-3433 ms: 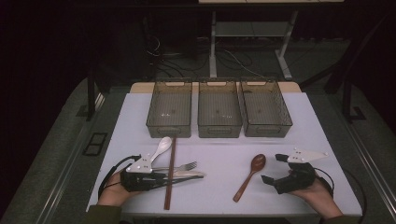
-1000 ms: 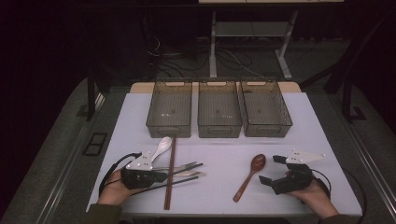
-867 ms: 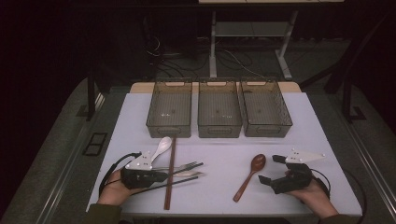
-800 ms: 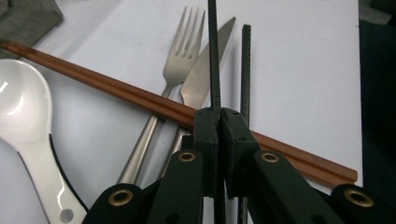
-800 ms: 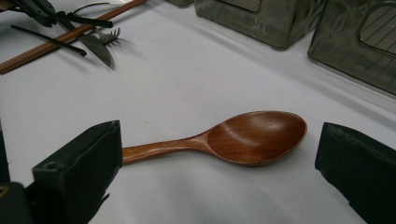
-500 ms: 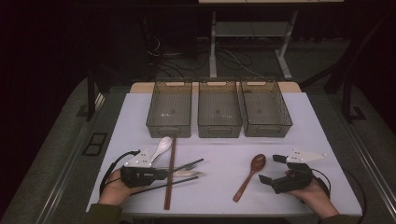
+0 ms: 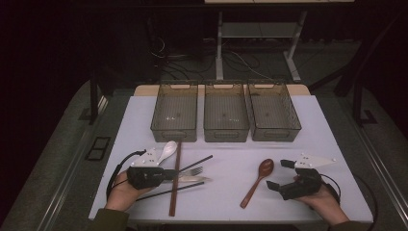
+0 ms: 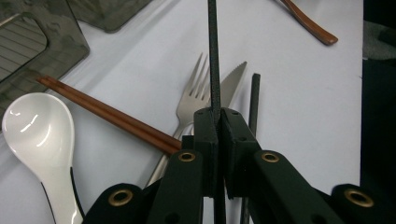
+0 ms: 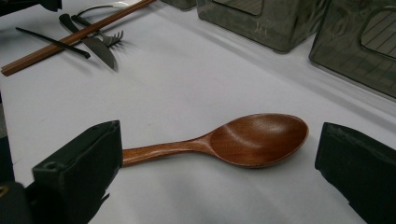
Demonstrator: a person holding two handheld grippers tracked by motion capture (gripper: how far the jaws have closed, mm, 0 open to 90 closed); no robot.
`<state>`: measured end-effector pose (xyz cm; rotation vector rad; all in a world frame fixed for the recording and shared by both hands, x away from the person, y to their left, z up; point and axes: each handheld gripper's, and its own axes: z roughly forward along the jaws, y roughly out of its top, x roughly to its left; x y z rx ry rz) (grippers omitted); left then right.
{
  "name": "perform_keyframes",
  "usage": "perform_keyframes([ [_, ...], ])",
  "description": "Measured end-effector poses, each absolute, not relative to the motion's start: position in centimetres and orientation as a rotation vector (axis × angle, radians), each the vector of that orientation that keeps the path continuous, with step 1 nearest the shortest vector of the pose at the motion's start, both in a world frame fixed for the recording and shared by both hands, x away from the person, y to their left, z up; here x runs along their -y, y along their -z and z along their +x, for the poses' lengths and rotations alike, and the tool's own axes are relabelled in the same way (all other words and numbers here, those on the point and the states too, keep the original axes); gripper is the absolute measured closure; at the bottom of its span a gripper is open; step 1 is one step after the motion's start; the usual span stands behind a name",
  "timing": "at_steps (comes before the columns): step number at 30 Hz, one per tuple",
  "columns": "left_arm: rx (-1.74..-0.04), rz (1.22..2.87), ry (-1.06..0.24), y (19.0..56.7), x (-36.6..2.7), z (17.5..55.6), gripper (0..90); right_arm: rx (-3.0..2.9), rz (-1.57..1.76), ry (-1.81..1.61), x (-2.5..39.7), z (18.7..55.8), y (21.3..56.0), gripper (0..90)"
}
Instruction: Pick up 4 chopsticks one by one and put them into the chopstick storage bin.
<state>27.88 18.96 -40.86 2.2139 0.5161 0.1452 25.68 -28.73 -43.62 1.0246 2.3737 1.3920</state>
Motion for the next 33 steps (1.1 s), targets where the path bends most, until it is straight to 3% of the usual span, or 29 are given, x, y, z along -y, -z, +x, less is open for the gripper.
perform_keyframes([
  [33, -0.641, 2.117, -0.212, 38.5, -18.1, 31.8, 84.9, -2.368, 1.022, -1.393, 28.6, 25.8, 43.5, 1.0],
])
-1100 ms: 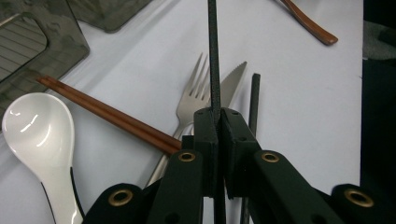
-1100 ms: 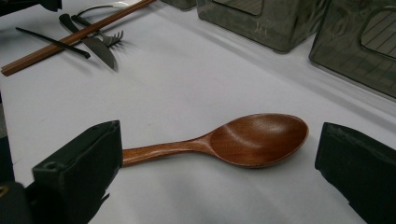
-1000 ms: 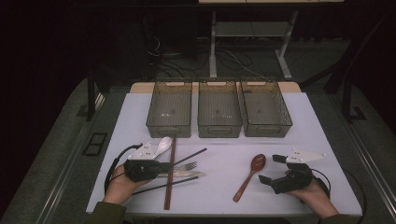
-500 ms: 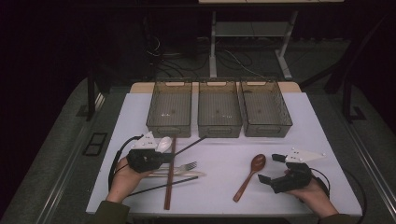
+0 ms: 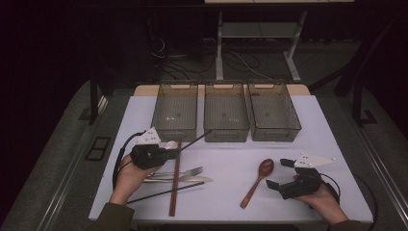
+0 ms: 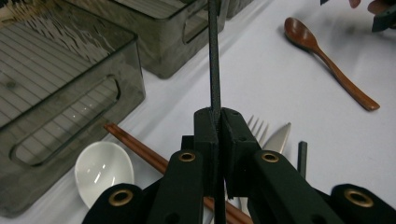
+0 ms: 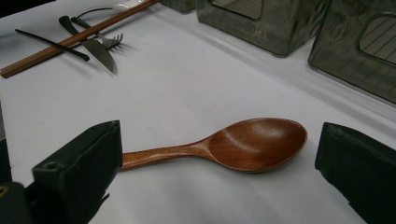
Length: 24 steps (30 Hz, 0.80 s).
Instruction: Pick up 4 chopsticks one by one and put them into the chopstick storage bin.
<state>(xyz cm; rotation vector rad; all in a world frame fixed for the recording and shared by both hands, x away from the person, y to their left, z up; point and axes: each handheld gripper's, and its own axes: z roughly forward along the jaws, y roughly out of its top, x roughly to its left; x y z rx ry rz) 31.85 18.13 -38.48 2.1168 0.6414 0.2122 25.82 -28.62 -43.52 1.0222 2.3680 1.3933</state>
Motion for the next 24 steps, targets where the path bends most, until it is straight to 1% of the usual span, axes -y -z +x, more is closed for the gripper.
perform_keyframes([
  [15, -0.69, 2.103, -0.256, 37.4, -17.6, 34.7, 85.2, -2.357, 1.034, -1.41, 28.8, 25.9, 43.4, 1.0],
  [24, -0.744, 2.105, -0.289, 36.6, -17.5, 37.1, 85.4, -2.356, 1.034, -1.412, 28.8, 25.9, 43.4, 1.0],
])
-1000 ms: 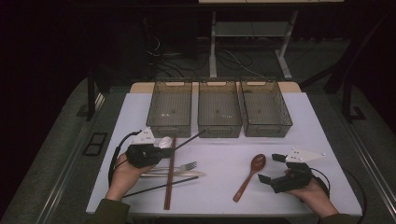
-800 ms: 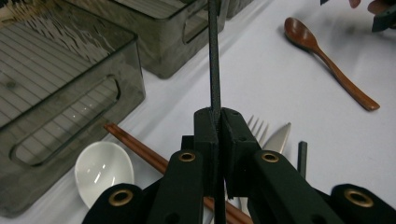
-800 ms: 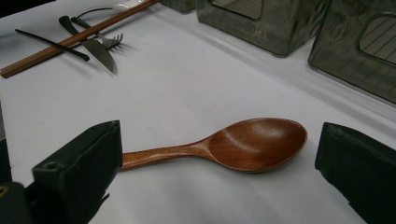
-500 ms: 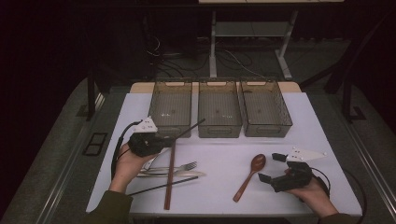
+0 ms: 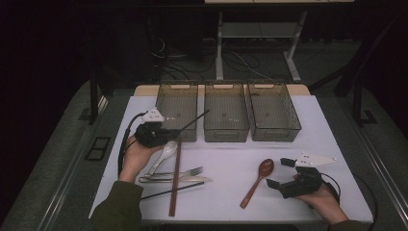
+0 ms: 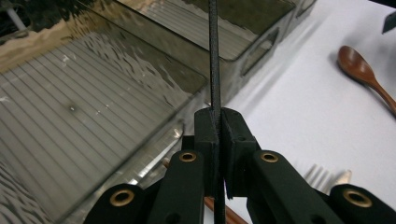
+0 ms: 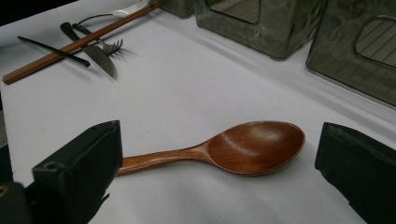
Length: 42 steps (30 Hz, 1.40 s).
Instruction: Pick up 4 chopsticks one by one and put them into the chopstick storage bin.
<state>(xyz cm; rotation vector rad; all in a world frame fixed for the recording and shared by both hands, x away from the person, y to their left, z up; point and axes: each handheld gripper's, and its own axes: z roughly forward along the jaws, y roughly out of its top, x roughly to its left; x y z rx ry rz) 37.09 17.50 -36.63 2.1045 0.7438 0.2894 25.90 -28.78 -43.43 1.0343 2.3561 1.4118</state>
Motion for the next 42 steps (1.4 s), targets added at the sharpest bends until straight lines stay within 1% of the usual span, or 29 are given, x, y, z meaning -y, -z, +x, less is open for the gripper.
perform_keyframes([
  [5, -0.786, 2.129, -0.336, 36.2, -17.3, 38.6, 85.5, -2.355, 1.034, -1.411, 28.8, 25.9, 43.4, 1.0],
  [11, -0.841, 2.098, -0.339, 36.1, -17.5, 40.6, 85.5, -2.354, 1.035, -1.419, 28.8, 25.9, 43.4, 1.0],
  [19, -0.949, 2.051, -0.337, 37.0, -17.6, 43.2, 85.4, -2.354, 1.037, -1.428, 28.8, 25.9, 43.4, 1.0],
  [25, -0.991, 2.039, -0.34, 37.1, -17.6, 44.8, 85.4, -2.356, 1.034, -1.429, 28.8, 25.9, 43.4, 1.0],
  [29, -1.01, 2.063, -0.361, 37.0, -17.6, 45.9, 85.3, -2.353, 1.037, -1.436, 28.9, 25.8, 43.3, 1.0],
  [42, -1.124, 2.042, -0.402, 37.8, -17.5, 48.1, 85.0, -2.347, 1.033, -1.453, 29.0, 25.7, 43.2, 1.0],
])
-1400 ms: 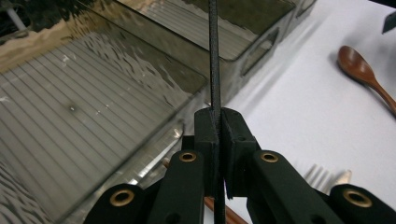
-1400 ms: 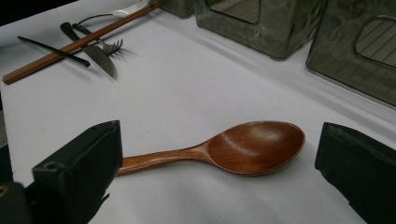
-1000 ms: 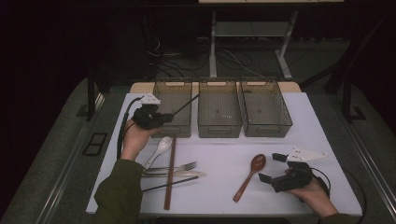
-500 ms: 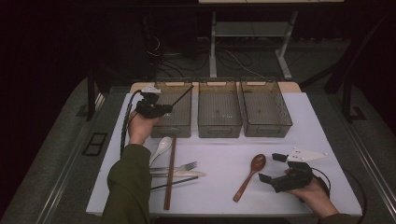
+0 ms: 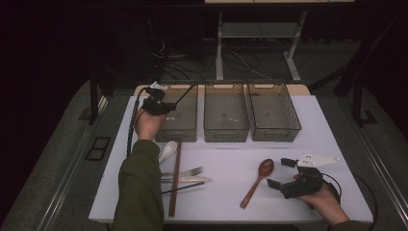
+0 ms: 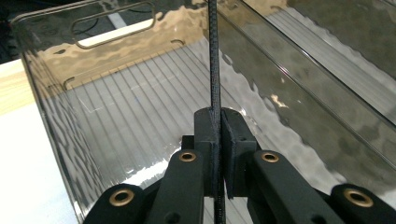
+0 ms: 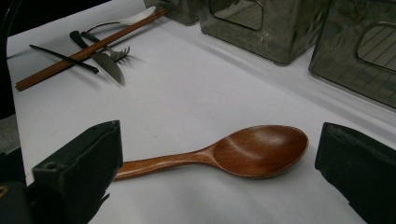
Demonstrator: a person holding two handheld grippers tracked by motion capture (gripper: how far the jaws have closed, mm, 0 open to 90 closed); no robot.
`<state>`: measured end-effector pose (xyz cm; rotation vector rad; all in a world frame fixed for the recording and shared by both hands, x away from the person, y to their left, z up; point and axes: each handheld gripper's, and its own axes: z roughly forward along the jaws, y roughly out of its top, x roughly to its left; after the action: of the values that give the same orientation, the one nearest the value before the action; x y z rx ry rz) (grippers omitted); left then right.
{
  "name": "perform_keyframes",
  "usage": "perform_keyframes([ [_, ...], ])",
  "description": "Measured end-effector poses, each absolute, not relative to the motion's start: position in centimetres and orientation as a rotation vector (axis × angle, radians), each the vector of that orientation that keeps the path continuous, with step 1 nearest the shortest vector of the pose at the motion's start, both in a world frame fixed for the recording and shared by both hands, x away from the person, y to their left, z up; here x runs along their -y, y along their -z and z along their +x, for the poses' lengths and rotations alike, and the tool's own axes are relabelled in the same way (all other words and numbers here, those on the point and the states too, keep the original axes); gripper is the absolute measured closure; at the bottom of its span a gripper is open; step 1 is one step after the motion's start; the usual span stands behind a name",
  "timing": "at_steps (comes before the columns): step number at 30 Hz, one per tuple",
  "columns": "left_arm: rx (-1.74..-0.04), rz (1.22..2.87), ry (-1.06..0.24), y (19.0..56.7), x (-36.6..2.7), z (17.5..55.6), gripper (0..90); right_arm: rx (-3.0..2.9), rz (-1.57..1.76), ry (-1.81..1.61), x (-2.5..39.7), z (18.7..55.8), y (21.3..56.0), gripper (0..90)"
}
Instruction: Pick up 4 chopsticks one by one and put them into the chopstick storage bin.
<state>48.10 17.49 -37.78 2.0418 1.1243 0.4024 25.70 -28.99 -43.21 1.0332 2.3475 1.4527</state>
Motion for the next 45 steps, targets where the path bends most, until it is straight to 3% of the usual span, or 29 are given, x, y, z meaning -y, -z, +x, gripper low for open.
perform_keyframes([
  [13, -1.136, 2.086, -0.443, 38.6, -16.7, 48.4, 84.5, -2.347, 1.03, -1.458, 29.0, 25.7, 43.2, 1.0],
  [17, -1.158, 2.071, -0.458, 38.6, -16.7, 48.4, 72.3, -2.349, 1.029, -1.457, 29.0, 25.7, 43.2, 1.0],
  [24, -1.14, 2.086, -0.46, 38.6, -16.6, 48.3, 65.2, -2.35, 1.027, -1.458, 29.0, 25.7, 43.2, 1.0],
  [37, -1.038, 2.129, -0.383, 37.6, -16.7, 46.7, 43.8, -2.348, 1.026, -1.451, 29.0, 25.7, 43.2, 1.0],
  [45, -0.937, 2.15, -0.342, 36.8, -17.2, 44.6, 37.0, -2.348, 1.029, -1.447, 29.0, 25.8, 43.2, 1.0],
])
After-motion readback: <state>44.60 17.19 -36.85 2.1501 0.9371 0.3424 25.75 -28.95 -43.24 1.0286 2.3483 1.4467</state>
